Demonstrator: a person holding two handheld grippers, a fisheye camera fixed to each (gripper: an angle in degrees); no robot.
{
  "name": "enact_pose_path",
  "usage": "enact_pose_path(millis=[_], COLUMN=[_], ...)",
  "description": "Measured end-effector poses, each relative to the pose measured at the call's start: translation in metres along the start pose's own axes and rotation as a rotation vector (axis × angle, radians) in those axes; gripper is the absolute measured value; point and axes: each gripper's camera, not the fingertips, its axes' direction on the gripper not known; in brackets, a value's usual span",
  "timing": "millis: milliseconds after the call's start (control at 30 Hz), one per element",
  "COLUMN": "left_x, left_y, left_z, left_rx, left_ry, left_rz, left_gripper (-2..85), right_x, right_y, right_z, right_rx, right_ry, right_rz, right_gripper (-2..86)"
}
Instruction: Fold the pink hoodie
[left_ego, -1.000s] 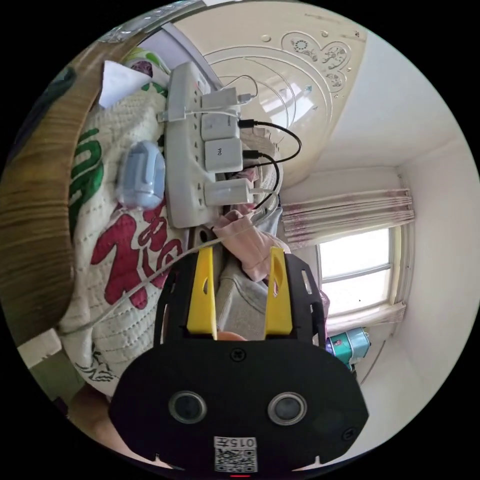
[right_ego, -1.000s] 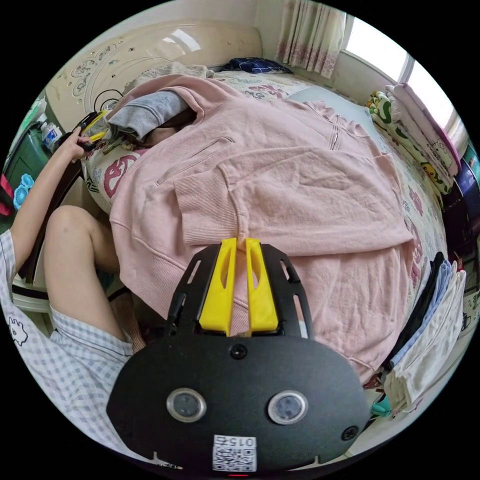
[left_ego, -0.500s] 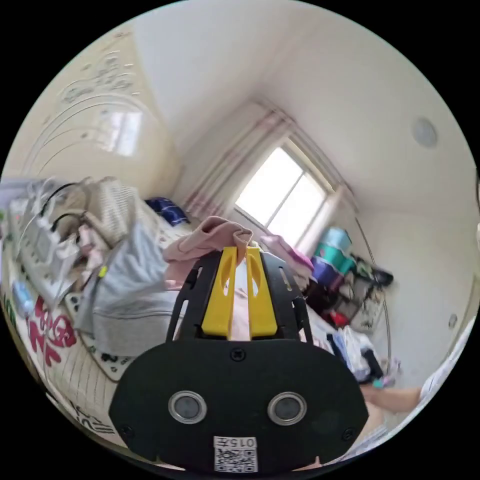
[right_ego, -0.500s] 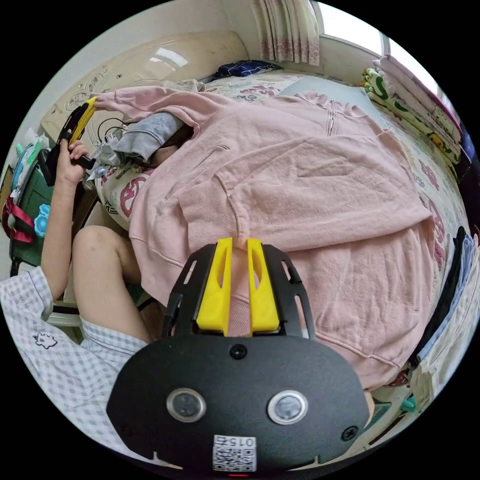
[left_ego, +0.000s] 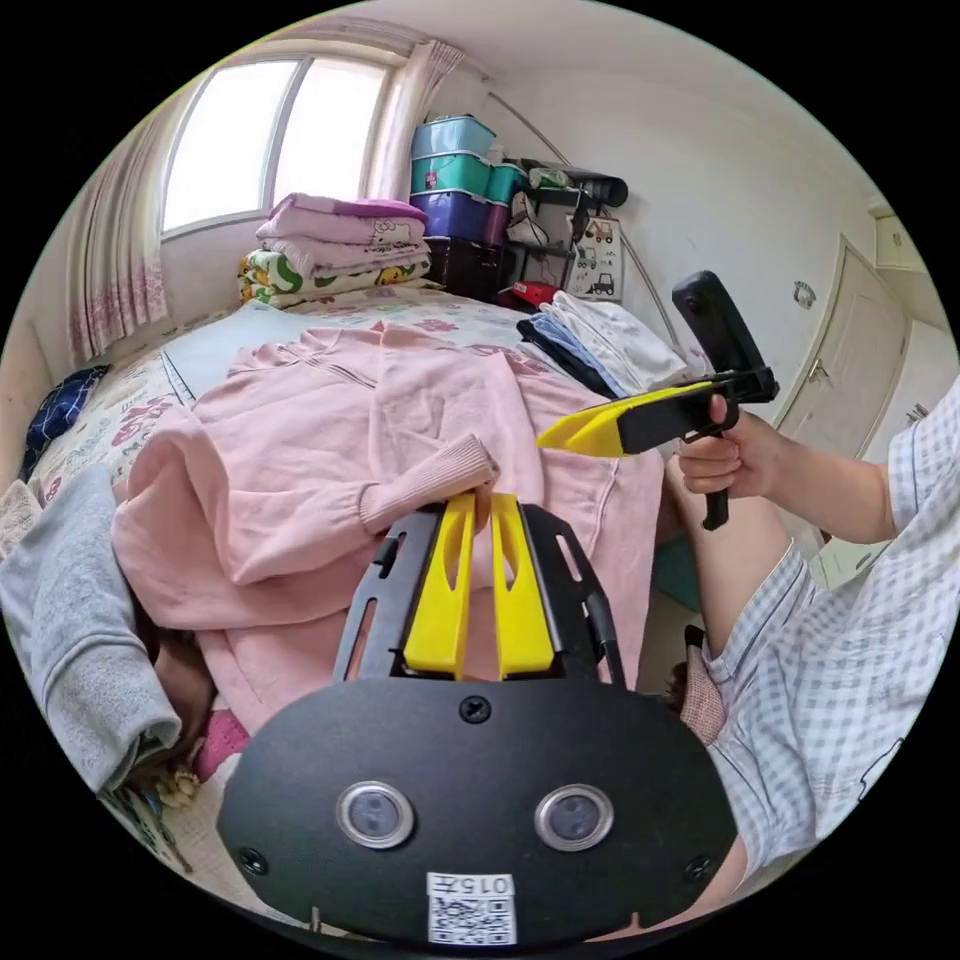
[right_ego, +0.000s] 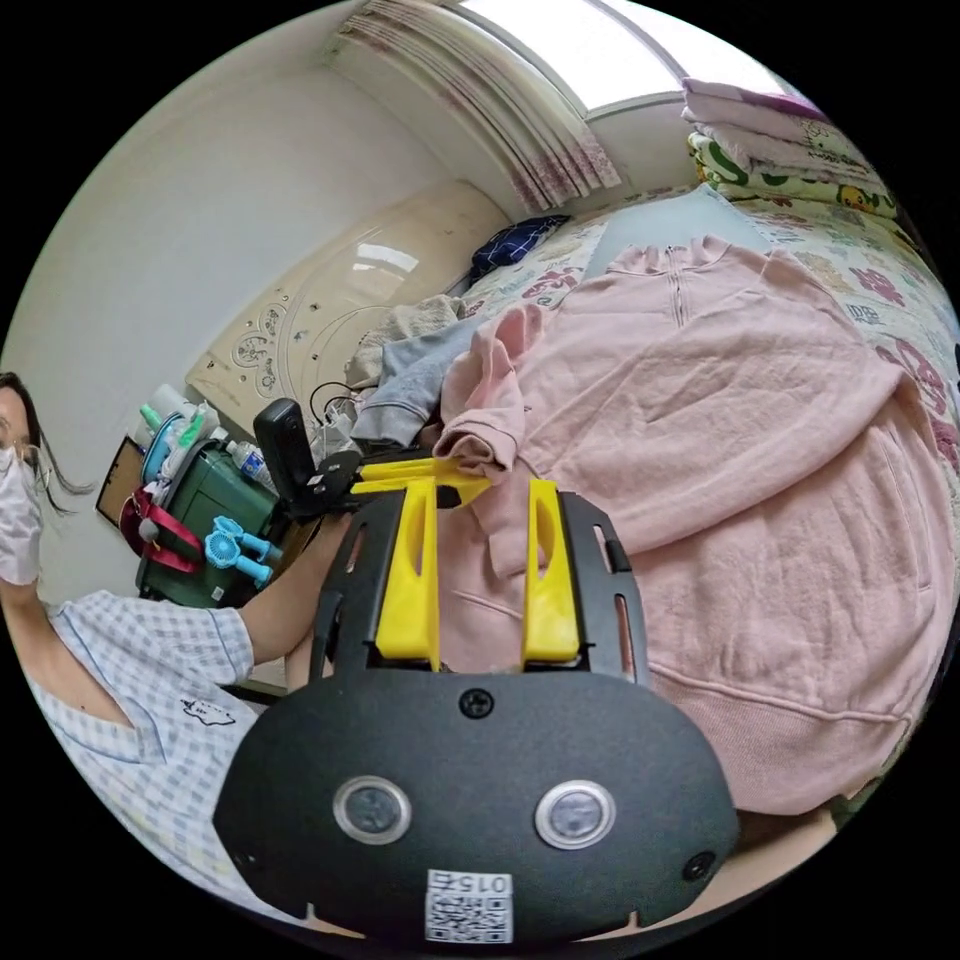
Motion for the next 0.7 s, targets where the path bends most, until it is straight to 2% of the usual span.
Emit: enact_pose_path(millis=[267, 367, 500, 700], left_x=[-0.041, -0.062, -0.090, -0.131], left_y=[-0.003, 0.003, 0.012, 0.031], left_z=[0.018, 0.018, 0.020, 0.011], left_rx=[0.004, 0.002, -0.019, -0.050], left_ry=[0.066, 0.089, 0.104, 0.083], left_rz=[-0.053, -0.081, -0.095, -0.095], left_gripper=[0.7, 0.7, 0.5, 0.5], right_x=[-0.003, -0.021, -0.057, -0.074], right_y=[-0.025, -0.031, -0.040, -0.056], right_z=[0.018, 0.016, 0.028, 0.050], right_rx=[-0.042, -0.067, -0.137, -0.235], right_ry=[0.013, 0.023, 0.128, 0.292], right_rz=[-0.076, -0.185, -0.336, -0.365], right_gripper=[12.2, 11.1, 11.6, 7.7])
